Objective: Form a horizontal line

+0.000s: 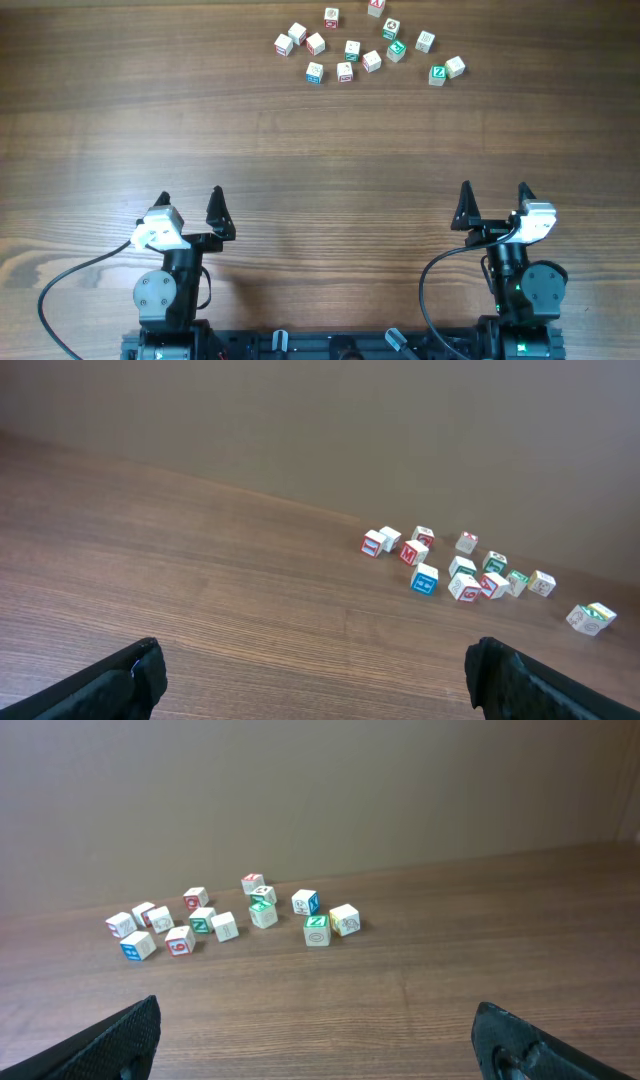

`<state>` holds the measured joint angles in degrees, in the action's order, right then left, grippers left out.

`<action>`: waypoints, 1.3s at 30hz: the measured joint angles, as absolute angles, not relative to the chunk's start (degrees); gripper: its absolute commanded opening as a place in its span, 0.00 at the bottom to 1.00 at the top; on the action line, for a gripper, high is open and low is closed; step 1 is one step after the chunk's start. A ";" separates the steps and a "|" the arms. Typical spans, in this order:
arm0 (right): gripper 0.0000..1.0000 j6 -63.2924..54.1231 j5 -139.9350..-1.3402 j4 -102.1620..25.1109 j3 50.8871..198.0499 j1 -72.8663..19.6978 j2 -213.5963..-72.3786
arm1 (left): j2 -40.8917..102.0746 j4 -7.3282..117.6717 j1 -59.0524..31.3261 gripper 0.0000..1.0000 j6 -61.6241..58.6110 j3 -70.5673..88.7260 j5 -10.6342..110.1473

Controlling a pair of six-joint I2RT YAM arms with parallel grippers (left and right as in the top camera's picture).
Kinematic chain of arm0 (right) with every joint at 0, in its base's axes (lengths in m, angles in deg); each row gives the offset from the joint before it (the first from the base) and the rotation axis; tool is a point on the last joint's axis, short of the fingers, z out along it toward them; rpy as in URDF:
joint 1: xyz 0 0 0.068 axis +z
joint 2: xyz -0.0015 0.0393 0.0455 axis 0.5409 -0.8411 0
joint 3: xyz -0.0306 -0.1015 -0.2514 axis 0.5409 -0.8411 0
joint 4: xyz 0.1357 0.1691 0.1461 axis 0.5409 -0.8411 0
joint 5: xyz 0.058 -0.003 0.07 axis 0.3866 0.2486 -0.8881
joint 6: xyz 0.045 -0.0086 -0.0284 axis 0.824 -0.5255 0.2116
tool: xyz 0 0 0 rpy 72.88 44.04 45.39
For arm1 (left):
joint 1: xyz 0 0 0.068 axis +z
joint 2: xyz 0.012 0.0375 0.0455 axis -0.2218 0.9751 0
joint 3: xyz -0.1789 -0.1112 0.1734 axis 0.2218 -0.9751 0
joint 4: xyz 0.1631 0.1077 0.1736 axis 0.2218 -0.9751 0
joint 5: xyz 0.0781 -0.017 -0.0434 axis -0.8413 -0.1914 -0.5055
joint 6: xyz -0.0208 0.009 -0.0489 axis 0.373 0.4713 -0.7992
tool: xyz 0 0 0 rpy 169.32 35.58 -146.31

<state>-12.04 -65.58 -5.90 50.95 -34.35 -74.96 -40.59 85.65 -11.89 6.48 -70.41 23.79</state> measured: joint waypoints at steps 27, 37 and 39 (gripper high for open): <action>1.00 -12.04 -65.58 -5.84 50.95 -34.35 -75.18 | -18.99 71.38 -11.89 1.00 4.14 -48.25 37.32; 1.00 -12.04 -65.60 -5.84 50.95 -34.35 -75.26 | -0.52 70.99 -11.89 1.00 4.12 -36.51 39.79; 1.00 -12.04 -65.60 -5.84 50.95 -34.38 -75.26 | 2.67 69.48 -11.89 1.00 4.12 -33.83 39.90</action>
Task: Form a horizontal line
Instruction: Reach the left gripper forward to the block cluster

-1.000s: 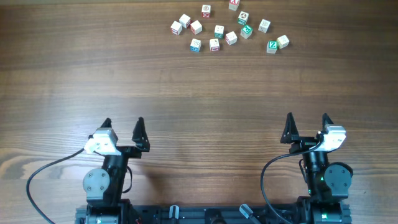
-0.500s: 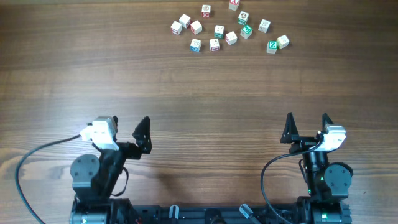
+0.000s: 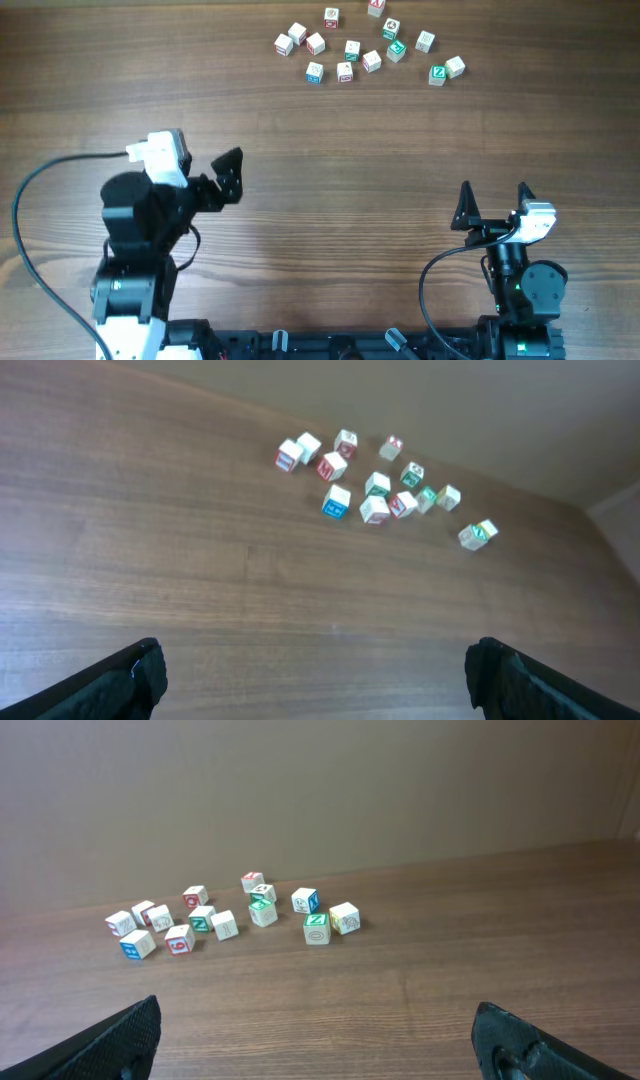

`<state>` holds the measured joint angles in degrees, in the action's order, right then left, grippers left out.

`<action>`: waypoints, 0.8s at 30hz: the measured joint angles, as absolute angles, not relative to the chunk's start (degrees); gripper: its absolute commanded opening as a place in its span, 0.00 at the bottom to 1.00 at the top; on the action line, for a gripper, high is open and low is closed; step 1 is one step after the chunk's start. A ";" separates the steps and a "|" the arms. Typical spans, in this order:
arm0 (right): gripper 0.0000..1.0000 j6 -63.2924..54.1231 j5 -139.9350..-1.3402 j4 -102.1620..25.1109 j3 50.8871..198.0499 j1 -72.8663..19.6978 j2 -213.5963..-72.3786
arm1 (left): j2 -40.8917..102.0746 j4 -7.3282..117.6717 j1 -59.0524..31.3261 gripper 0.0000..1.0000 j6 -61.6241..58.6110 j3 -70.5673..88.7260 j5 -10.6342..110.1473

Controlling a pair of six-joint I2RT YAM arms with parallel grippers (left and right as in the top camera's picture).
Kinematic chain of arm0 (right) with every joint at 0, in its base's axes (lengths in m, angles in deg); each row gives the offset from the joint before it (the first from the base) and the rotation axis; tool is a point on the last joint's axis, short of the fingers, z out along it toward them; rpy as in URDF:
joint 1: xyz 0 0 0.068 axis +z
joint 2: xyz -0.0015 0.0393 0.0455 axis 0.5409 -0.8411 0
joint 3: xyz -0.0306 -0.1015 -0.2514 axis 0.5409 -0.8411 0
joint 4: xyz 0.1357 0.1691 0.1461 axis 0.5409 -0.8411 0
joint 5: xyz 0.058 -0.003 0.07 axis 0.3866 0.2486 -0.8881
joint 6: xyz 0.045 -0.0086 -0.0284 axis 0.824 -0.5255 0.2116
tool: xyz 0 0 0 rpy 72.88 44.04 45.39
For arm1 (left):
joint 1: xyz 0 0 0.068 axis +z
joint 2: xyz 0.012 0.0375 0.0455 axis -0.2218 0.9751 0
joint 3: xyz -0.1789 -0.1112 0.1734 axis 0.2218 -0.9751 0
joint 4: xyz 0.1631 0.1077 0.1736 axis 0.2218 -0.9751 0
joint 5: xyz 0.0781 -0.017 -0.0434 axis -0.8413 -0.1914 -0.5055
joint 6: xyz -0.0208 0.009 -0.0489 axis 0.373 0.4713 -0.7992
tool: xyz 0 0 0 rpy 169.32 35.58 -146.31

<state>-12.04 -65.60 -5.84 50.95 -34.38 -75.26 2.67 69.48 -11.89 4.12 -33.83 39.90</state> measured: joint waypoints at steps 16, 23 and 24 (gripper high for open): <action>1.00 -12.04 -65.60 -5.84 50.95 -34.38 -75.26 | 8.66 61.91 -11.89 1.00 4.12 -25.41 40.36; 1.00 -12.04 -65.60 -5.84 50.95 -34.35 -75.26 | 9.40 61.00 -11.89 1.00 4.14 -25.39 43.55; 1.00 -12.04 -65.60 -5.84 50.95 -34.35 -75.26 | 9.95 60.69 -11.89 1.00 4.12 -25.30 44.12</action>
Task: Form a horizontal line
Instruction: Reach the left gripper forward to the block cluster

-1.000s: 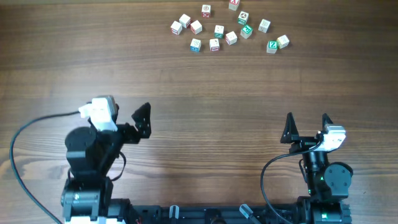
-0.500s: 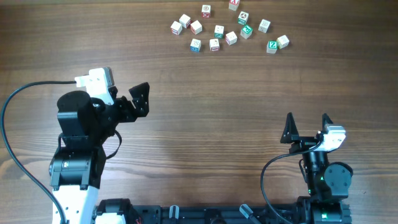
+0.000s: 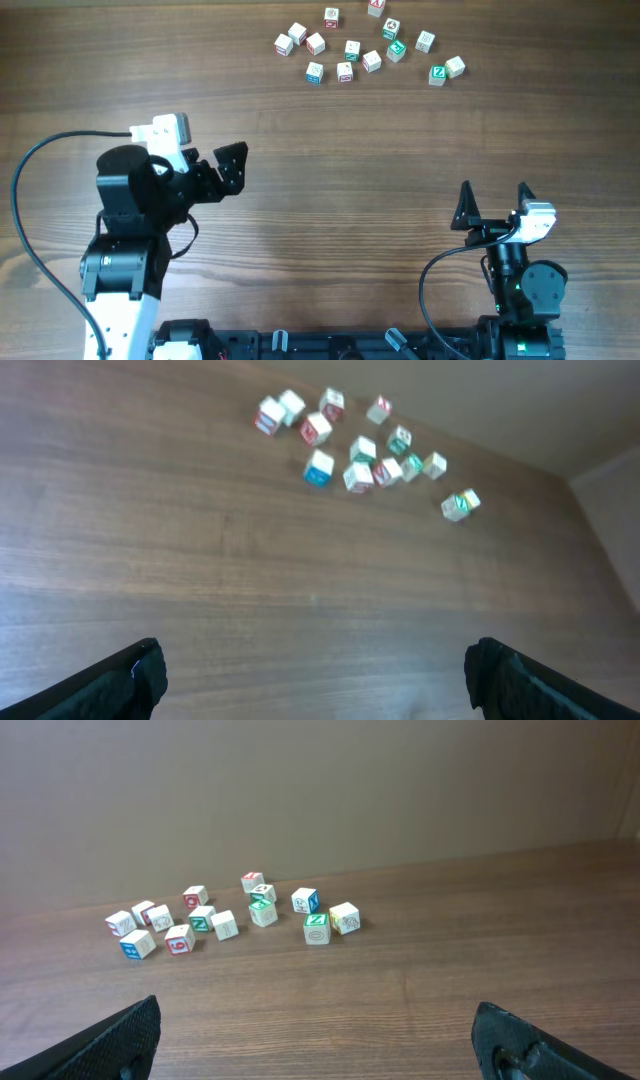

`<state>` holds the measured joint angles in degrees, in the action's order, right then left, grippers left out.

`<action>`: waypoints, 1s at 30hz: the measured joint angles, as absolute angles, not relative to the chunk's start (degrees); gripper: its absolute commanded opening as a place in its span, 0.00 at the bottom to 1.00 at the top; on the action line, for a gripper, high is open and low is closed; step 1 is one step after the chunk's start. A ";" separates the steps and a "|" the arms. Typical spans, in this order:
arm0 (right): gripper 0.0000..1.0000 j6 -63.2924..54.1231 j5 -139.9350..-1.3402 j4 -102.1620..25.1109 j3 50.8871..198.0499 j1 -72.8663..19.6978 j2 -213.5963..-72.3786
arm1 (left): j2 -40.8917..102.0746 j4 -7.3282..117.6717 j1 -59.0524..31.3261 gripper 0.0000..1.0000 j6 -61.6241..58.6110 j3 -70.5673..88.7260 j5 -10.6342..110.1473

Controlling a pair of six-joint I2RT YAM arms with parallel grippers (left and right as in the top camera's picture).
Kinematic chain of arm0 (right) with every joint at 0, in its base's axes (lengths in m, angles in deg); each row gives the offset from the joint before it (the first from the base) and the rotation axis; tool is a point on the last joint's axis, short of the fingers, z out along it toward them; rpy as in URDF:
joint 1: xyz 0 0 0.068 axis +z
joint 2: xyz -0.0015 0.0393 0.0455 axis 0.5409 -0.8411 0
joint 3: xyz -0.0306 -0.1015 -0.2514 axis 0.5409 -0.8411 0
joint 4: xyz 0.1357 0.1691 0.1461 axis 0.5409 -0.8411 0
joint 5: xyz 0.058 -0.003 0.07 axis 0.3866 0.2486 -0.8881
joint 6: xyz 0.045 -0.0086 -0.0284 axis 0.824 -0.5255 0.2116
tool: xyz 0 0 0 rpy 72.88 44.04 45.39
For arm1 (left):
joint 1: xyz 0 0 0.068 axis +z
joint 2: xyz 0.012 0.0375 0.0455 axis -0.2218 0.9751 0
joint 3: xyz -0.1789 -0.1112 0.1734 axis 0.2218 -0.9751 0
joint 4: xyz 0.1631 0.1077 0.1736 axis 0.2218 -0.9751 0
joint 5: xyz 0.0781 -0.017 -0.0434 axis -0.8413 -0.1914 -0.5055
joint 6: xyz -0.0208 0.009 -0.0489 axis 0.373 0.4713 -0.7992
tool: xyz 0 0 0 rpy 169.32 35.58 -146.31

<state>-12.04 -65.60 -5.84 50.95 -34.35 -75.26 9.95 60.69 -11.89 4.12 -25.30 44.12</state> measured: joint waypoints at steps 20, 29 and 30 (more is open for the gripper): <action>1.00 -12.04 -65.60 -5.84 50.95 -34.35 -75.29 | 54.03 61.67 -32.45 0.96 9.21 10.98 34.35; 1.00 -12.04 -65.60 -5.84 50.95 -34.38 -75.29 | 77.29 69.74 -35.69 0.90 16.38 25.30 24.75; 1.00 -12.04 -65.60 -5.84 50.95 -34.35 -75.29 | 80.28 69.74 -35.16 0.90 16.60 29.14 24.40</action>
